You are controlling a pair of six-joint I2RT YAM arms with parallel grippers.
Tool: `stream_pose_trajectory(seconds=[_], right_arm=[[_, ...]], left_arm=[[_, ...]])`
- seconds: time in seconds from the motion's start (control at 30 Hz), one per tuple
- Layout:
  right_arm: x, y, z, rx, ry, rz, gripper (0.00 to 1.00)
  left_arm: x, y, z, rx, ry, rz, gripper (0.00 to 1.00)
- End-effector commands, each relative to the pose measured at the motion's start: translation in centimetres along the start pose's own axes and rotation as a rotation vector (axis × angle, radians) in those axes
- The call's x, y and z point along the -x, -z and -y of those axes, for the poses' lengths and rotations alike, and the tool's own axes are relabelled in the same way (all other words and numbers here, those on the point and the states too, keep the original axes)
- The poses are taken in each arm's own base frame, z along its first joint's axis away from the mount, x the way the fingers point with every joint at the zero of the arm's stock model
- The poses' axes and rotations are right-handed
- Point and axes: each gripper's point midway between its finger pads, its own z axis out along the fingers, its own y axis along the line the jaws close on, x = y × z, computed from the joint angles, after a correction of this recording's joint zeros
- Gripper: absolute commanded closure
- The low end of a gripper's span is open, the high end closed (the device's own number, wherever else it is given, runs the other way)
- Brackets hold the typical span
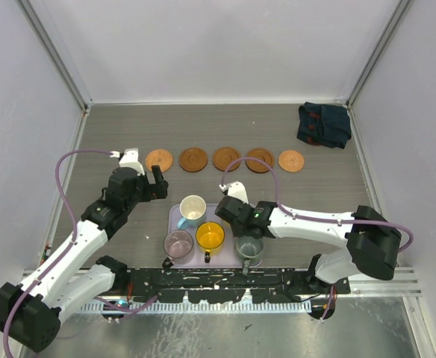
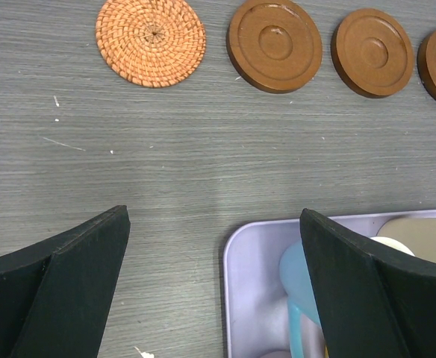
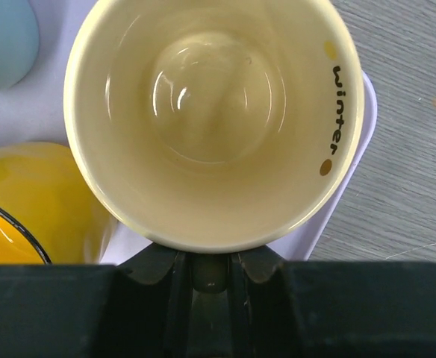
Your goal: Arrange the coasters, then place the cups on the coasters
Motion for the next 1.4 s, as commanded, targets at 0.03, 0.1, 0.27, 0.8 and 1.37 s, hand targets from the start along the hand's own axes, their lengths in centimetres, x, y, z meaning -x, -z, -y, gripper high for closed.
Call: stream_pose_trajectory(seconds=[0.03, 0.1, 0.27, 0.8, 1.37], right_arm=[[2.1, 0.0, 0.7, -0.054, -0.031, 0.072, 0.99], [2.7, 0.3, 0.9, -0.063, -0.044, 0.098, 0.99], [5.2, 1.9, 1.9, -0.087, -0.095, 0.214, 0.99], [12.8, 6.8, 8.3, -0.338, -0.033, 0.549, 0.99], [21.6, 3.8, 22.9, -0.409, -0.207, 0.687, 0.99]], left_arm=[[1.7, 0.1, 0.4, -0.01, 0.018, 0.07, 0.02], [1.7, 0.1, 0.4, -0.01, 0.017, 0.071, 0.02], [1.8, 0.0, 0.4, -0.009, 0.016, 0.07, 0.02], [2.2, -0.6, 0.8, -0.016, 0.009, 0.076, 0.02], [3.1, -1.3, 0.7, 0.007, -0.015, 0.09, 0.02]])
